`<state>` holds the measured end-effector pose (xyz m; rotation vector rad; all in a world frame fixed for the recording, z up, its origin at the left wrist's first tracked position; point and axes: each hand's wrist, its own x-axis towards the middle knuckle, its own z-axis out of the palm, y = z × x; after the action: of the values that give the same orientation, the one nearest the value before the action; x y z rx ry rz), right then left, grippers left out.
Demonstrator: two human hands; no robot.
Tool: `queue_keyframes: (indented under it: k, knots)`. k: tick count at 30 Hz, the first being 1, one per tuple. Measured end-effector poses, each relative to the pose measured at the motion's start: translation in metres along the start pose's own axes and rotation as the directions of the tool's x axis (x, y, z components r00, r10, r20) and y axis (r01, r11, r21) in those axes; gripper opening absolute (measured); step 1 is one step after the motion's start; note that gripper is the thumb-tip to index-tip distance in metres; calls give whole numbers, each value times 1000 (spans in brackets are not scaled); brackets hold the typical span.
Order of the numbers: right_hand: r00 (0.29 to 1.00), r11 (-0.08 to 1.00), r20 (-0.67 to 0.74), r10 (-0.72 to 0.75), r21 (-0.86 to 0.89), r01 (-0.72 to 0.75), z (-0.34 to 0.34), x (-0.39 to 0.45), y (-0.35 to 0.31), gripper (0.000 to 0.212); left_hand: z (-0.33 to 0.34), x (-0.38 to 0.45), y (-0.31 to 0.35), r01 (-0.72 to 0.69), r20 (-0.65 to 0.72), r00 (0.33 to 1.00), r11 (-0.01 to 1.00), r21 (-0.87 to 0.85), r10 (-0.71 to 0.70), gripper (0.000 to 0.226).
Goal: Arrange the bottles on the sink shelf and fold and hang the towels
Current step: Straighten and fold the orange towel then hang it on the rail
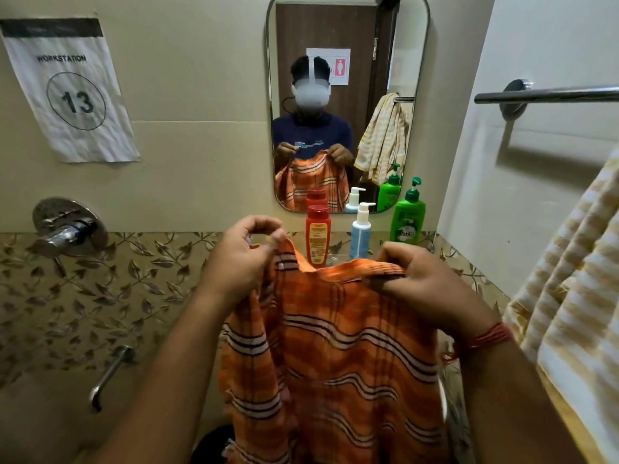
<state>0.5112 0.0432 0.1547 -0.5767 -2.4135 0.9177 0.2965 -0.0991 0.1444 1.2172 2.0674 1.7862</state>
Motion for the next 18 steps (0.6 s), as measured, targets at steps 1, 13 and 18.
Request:
queue_keyframes:
  k: [1, 13, 18]
  knots:
    - [998, 997, 6, -64, -51, 64, 3, 2, -9, 13, 5, -2, 4, -33, 121, 992, 999, 5, 32, 24]
    - [994, 960, 81, -80, 275, 55, 12, 6, -15, 20, 33, -11, 18, -282, 344, 896, 958, -48, 281, 8]
    - [971, 556, 191, -141, 827, -82, 14, 2, 11, 29, 29, -11, 21, -163, 244, 940, 943, -291, 238, 20]
